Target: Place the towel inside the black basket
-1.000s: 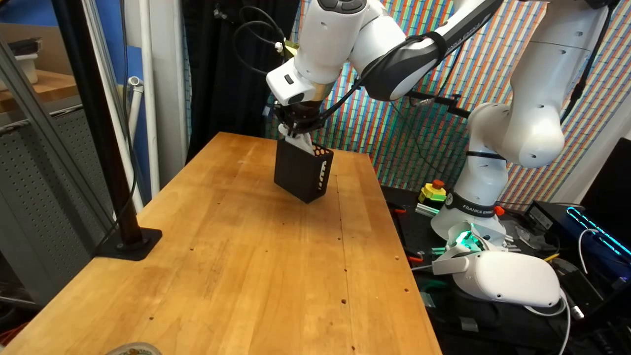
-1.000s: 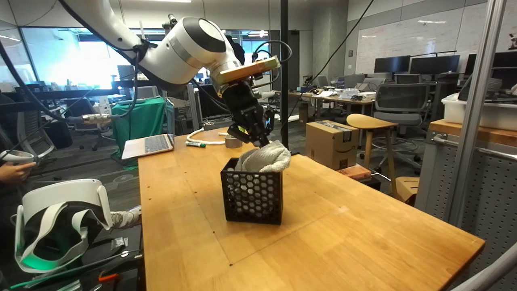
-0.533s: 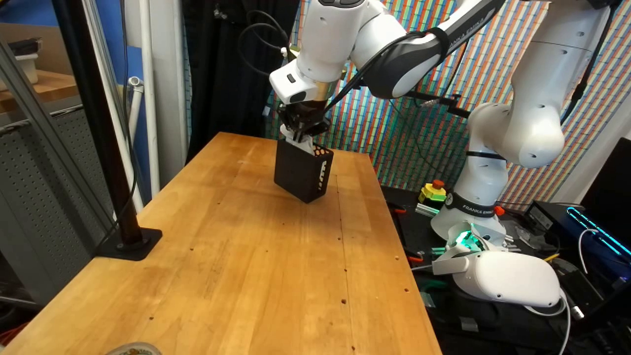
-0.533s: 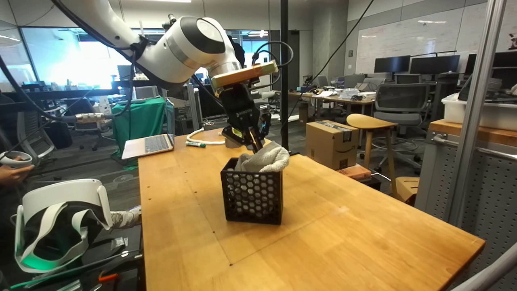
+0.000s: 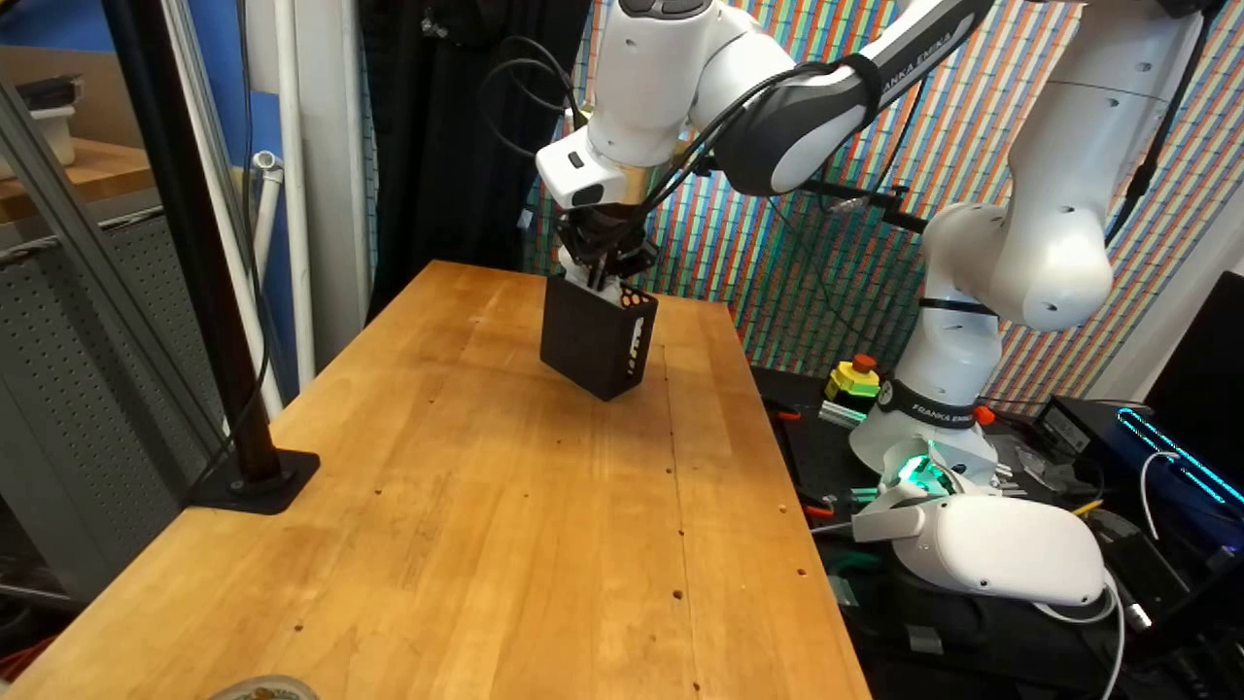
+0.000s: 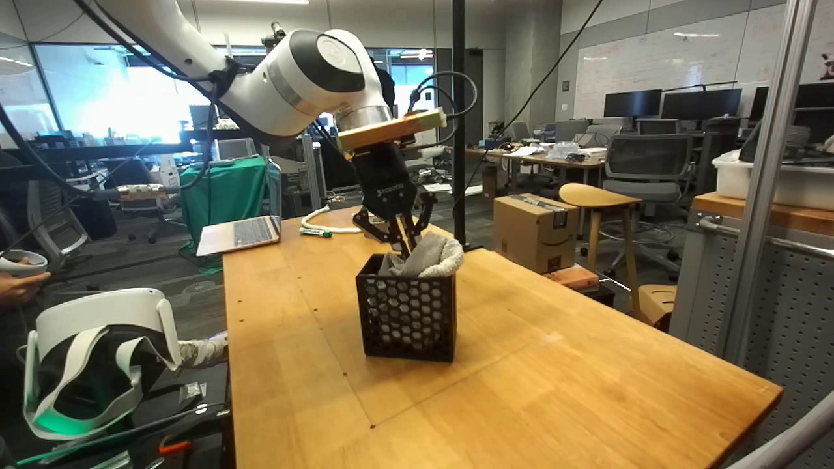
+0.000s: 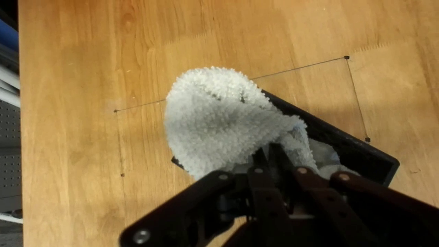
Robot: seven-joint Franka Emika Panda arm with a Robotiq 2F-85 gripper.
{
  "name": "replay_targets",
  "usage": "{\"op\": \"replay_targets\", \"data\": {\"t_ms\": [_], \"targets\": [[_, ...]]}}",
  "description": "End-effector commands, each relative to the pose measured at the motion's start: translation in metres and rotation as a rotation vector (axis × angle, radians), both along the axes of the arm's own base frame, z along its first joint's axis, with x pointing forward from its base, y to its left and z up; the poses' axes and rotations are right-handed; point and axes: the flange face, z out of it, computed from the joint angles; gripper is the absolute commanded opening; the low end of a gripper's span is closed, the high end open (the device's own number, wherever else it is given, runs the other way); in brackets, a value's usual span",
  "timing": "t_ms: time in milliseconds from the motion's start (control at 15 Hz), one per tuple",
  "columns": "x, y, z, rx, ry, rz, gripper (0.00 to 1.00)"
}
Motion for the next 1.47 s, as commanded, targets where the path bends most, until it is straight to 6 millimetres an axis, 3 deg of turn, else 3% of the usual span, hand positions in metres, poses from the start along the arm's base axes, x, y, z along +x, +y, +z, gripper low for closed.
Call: {"op": "replay_targets", "data": {"t_ms": [0,333,800,1200,1400], "targets": [[-0.006,-0.009,0.005,0.014,-0.013,-0.029,0.12],[0.003,-0.018,-0.010,0.043,0.000,-0.056,0.12],[0.020,-0.031,-0.043,0.235,-0.036,-0.035,0.12],[0.025,-0.039,-0.045,0.277,-0.023,-0.072,0.11],[0.022,-0.039,-0.032,0.264,-0.032,-0.087,0.12]]}}
